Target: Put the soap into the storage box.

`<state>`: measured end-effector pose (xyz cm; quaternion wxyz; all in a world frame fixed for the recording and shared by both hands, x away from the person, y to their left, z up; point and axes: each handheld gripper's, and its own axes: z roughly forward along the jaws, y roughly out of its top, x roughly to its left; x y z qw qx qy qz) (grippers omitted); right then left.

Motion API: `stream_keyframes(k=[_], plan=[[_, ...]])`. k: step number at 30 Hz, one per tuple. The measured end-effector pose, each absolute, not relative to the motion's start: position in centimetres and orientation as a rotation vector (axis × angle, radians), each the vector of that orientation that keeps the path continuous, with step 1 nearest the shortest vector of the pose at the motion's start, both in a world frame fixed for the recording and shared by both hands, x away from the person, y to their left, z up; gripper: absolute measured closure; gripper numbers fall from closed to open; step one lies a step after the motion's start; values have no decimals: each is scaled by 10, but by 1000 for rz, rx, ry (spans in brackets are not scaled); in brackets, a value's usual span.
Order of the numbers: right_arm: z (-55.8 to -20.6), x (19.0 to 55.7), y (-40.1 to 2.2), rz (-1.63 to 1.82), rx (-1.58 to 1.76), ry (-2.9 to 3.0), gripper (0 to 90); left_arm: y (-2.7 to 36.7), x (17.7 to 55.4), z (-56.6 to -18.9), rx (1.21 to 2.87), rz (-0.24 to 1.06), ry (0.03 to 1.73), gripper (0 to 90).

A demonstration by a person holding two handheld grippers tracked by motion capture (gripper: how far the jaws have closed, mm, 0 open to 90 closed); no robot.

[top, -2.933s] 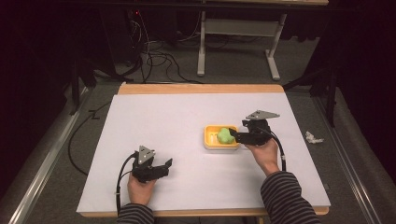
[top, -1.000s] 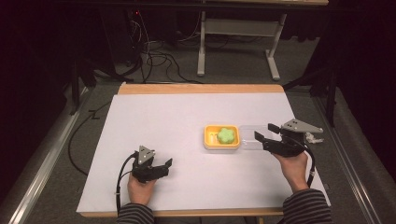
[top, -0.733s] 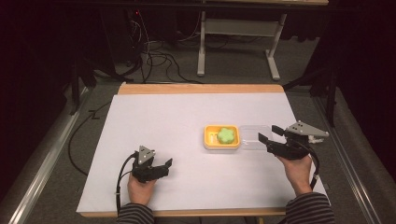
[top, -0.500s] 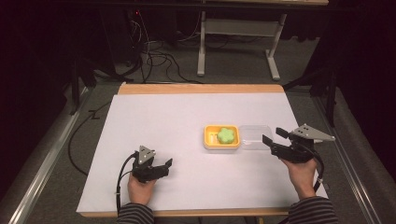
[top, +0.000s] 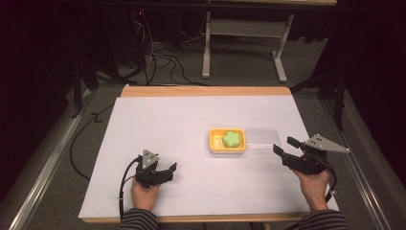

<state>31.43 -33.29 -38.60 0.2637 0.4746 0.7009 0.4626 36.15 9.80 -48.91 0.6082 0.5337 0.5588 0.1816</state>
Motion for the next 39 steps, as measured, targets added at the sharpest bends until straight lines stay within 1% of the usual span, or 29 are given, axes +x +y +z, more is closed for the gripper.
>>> stream_keyframes(k=[9,39], plan=[[-392,306,-333,1255,1275,1895,353,98,362,-489,1231,423,1291,203],[-422,296,-324,1250,1308,1938,353,98,361,-489,1236,427,1287,203]])
